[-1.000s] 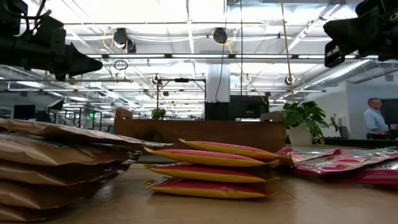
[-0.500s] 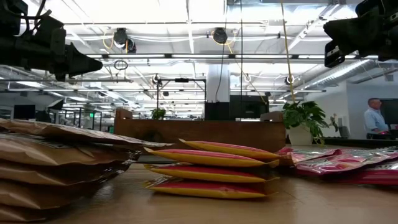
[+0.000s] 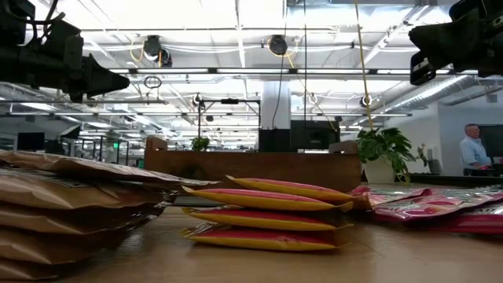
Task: Pick & Place Tea
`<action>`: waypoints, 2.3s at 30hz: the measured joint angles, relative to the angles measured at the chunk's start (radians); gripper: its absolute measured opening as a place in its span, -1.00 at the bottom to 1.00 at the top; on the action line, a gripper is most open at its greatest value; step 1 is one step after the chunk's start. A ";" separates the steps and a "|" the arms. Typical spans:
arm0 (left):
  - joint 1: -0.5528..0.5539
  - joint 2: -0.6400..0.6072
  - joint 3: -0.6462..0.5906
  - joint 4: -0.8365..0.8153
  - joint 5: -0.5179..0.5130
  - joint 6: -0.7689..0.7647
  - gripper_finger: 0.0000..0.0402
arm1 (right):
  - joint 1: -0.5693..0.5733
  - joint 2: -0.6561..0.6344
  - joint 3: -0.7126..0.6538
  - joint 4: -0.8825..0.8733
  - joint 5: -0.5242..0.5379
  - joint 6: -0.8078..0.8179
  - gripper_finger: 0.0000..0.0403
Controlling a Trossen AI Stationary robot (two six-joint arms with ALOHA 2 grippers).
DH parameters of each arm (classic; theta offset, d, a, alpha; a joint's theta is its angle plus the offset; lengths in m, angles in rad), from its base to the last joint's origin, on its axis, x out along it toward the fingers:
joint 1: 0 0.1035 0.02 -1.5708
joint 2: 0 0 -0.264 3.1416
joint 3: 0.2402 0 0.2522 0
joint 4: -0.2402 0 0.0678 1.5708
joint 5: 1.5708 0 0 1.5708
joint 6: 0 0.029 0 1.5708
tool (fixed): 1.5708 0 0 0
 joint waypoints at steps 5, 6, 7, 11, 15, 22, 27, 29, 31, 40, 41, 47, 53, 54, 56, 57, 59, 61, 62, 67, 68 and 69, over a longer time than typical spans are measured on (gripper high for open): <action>0.000 0.000 0.000 0.000 0.000 0.000 -0.77 | 0.000 0.000 0.000 0.000 0.000 0.000 -1.00; 0.000 0.000 0.000 0.000 0.000 0.000 -0.77 | 0.000 0.000 0.000 0.000 0.000 0.000 -1.00; 0.000 0.000 0.000 0.000 0.000 0.000 -0.77 | 0.000 0.000 0.000 0.000 0.000 0.000 -1.00; 0.000 0.000 0.000 0.000 0.000 0.000 -0.77 | 0.000 0.000 0.000 0.000 0.000 0.000 -1.00; 0.000 0.000 0.000 0.000 0.000 0.000 -0.77 | 0.000 0.000 0.000 0.000 0.000 0.000 -1.00; 0.000 0.000 -0.001 0.014 0.000 0.000 -0.77 | 0.000 0.000 0.000 0.000 0.000 0.000 -1.00; 0.000 0.000 -0.001 0.029 0.000 -0.003 -0.77 | 0.000 0.000 0.000 0.000 0.000 0.000 -1.00; 0.000 0.000 -0.001 0.035 0.000 -0.036 -0.77 | 0.000 0.000 0.000 0.004 0.000 0.000 -1.00; 0.000 0.000 -0.001 0.035 0.000 -0.089 -0.77 | 0.000 0.000 0.000 0.019 0.000 0.000 -1.00; 0.000 0.007 -0.001 0.010 0.035 -0.249 -0.77 | 0.000 0.000 0.000 0.016 0.000 0.000 -1.00; 0.000 0.013 -0.001 0.008 0.036 -0.243 -0.77 | 0.000 0.000 0.000 0.013 0.000 0.000 -1.00; -0.003 0.056 -0.001 0.167 0.136 -0.219 -0.77 | 0.000 0.000 0.000 0.022 0.000 0.000 -1.00; -0.094 0.300 0.055 0.196 0.219 -0.214 -0.77 | 0.000 0.000 0.000 0.019 0.000 -0.027 -1.00; -0.120 0.367 0.075 0.201 0.196 -0.215 -0.77 | 0.000 0.000 0.000 0.018 0.001 -0.028 -1.00; -0.174 0.515 0.127 0.260 0.183 -0.177 -0.77 | 0.000 0.000 0.000 0.003 0.001 -0.029 -1.00; -0.207 0.592 0.157 0.311 0.182 -0.142 -0.77 | 0.000 0.000 0.000 -0.005 0.001 -0.035 -1.00; -0.273 0.750 0.219 0.419 0.162 -0.065 -0.77 | 0.000 0.000 0.000 -0.017 0.002 -0.074 -1.00; -0.332 0.910 0.306 0.493 0.114 0.026 -0.77 | 0.000 0.001 0.000 -0.036 0.003 -0.103 -1.00; -0.356 0.989 0.360 0.494 0.085 0.063 -0.77 | 0.000 0.001 0.000 -0.047 0.003 -0.105 -1.00; -0.412 1.316 0.665 0.359 -0.042 0.139 -0.79 | 0.000 0.003 0.000 -0.042 0.002 -0.105 -1.00; -0.411 1.371 0.726 0.329 -0.044 0.145 -0.81 | 0.000 0.003 0.000 -0.040 0.001 -0.105 -1.00; -0.411 1.421 0.785 0.293 -0.044 0.154 -0.84 | 0.001 0.003 0.000 -0.036 0.001 -0.102 -1.00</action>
